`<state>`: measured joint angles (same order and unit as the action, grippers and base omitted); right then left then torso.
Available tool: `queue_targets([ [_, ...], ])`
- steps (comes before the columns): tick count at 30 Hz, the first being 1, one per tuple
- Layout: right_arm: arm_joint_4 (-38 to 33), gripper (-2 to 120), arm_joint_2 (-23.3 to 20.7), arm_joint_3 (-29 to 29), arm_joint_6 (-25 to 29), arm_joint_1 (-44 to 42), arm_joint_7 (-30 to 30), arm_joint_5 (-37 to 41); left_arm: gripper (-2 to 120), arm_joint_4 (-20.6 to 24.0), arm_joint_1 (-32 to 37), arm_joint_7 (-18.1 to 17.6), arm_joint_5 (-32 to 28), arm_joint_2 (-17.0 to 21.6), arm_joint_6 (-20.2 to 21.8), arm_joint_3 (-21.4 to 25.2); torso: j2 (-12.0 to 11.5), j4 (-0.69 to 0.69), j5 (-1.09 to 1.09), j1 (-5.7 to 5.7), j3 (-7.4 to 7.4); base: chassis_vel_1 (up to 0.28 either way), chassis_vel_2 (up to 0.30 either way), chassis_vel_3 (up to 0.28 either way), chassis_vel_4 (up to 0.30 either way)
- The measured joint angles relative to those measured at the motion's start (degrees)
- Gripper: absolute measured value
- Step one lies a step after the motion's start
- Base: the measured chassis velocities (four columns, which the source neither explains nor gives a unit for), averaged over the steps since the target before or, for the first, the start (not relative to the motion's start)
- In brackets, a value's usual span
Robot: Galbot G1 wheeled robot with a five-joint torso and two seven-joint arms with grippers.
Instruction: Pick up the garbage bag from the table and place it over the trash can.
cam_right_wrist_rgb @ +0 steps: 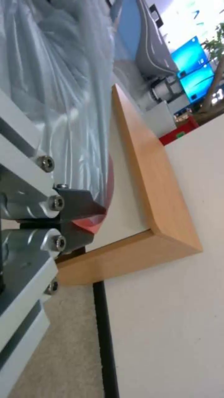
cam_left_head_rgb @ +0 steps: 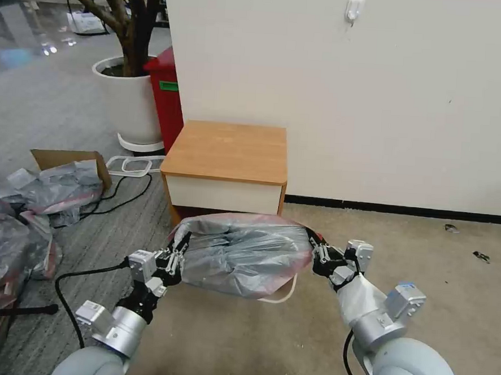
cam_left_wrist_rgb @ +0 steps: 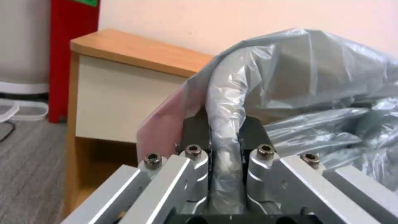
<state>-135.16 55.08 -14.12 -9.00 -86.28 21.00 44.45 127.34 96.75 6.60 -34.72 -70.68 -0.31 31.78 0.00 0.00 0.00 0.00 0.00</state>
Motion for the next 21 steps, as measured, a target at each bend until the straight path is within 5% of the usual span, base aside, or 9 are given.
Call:
queue_targets([
  [13, 1.03, 0, 2.05, 1.87, 0.71, -1.36, 0.08, -3.15, 7, 0.98, -1.76, -3.67, -8.89, -2.62, 4.03, 0.12, 0.00, 0.00, 0.00, 0.00, 0.00, 0.000, 0.000, 0.000, 0.000],
  [21, 2.75, 27, 3.59, 1.46, 2.81, -1.26, 0.05, -8.62, 7, 1.69, -2.01, -7.16, -14.75, -4.16, 6.78, -0.05, 0.00, 0.01, 0.00, 0.00, 0.00, 0.000, 0.000, 0.000, 0.000],
])
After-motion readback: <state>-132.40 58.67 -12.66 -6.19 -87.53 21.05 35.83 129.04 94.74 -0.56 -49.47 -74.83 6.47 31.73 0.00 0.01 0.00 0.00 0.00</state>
